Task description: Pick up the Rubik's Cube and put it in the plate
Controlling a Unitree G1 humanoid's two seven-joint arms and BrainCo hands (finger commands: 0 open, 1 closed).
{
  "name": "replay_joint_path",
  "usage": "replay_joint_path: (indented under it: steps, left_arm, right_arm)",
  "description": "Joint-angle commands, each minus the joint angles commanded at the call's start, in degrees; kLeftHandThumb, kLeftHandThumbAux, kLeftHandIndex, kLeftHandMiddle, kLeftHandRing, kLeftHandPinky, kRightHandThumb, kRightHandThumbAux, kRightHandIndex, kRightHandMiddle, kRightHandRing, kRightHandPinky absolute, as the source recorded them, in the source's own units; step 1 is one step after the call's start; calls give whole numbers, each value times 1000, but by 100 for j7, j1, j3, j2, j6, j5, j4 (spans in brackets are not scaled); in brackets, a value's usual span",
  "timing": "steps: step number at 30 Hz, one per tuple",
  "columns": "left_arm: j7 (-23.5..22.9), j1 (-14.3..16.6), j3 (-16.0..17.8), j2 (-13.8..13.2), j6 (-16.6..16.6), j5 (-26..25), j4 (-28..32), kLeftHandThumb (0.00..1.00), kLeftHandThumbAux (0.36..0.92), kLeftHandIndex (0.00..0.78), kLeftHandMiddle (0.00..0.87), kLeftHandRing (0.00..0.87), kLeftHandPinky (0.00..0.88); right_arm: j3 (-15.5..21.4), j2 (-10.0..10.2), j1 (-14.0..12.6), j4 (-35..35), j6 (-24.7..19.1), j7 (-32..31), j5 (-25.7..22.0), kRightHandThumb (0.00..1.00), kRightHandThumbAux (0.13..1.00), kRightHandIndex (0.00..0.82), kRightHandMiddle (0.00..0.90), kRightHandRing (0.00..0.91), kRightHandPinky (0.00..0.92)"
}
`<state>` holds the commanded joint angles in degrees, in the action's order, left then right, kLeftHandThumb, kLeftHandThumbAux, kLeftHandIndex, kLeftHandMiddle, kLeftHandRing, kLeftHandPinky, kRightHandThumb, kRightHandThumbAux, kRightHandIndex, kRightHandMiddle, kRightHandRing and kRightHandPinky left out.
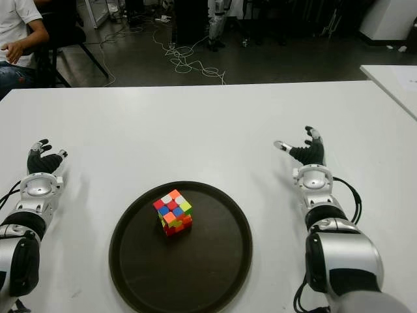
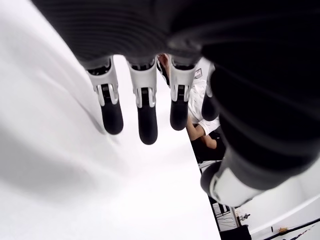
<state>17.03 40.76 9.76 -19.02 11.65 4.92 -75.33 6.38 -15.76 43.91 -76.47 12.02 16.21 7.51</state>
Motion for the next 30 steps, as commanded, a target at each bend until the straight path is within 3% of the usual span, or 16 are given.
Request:
replay_joint_path:
  steps: [7,13,25,30]
  left_arm:
    - [17,7,-13,-5,-3,18,-6,124,765,110,146,171,184]
    - [24,18,-24,-10,-32,31,-22,139,767,105,146,171,193]
    - [-26,39,26,24,-14,-30,-14,130,761,109,140,158,166]
    - [-30,46,46,35,-13,-45,-12,150,763,122,157,173,184]
  right_arm:
    - [-145,74,67,32,-182,264,190,236,805,170,179,233,290]
    - [-80,93,92,36,-238,239,104,292,813,186,198,251,301]
    - [-70,104,119,43,-311,215,98,289,806,163,168,219,263]
    - [-68,105,120,49,-303,210,95,313,801,193,188,243,309]
